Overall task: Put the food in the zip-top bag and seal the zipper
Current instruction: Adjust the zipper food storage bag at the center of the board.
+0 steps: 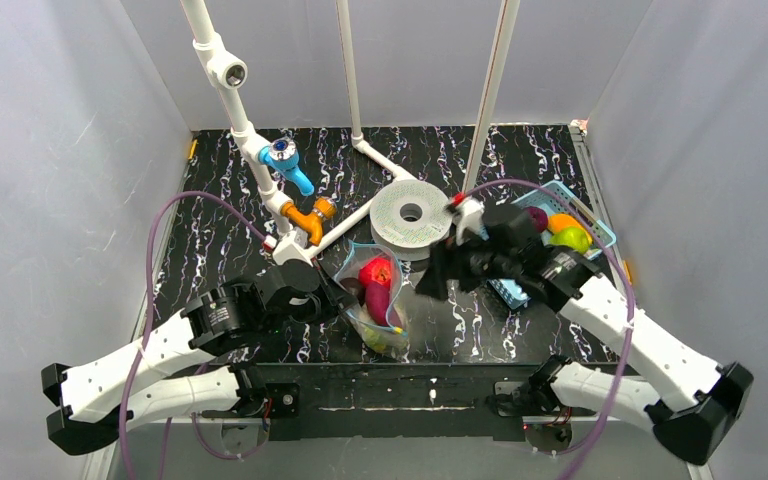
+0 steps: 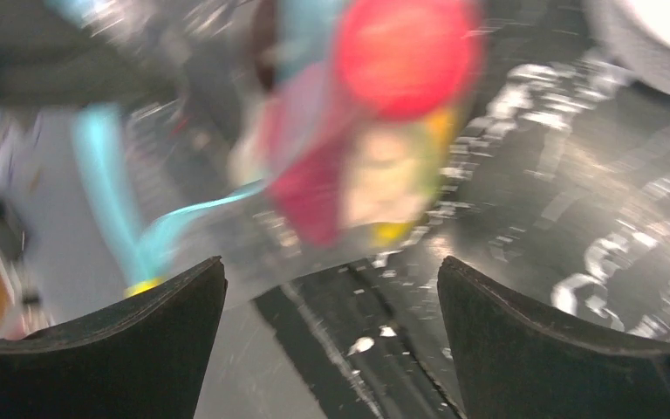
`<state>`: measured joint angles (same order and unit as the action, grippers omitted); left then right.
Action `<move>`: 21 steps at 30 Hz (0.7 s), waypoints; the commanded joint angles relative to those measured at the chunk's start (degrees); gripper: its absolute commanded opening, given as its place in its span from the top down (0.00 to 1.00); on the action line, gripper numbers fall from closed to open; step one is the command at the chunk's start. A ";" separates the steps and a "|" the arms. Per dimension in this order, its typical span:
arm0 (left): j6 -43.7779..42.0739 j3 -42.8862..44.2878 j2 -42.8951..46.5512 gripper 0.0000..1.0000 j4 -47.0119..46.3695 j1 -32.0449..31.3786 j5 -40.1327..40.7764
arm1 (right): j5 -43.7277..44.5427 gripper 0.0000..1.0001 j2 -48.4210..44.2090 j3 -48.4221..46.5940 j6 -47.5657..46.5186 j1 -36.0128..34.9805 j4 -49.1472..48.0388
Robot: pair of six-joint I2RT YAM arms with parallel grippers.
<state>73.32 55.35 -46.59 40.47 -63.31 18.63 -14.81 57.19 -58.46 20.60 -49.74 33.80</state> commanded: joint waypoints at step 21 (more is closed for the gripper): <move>5.60 -0.25 2.94 1.00 -1.78 0.29 1.52 | 38.61 0.20 9.03 -7.48 -7.26 -32.65 -5.41</move>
<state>76.60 55.31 -45.17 40.34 -63.22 18.65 10.59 62.81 -62.63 13.52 -78.28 29.89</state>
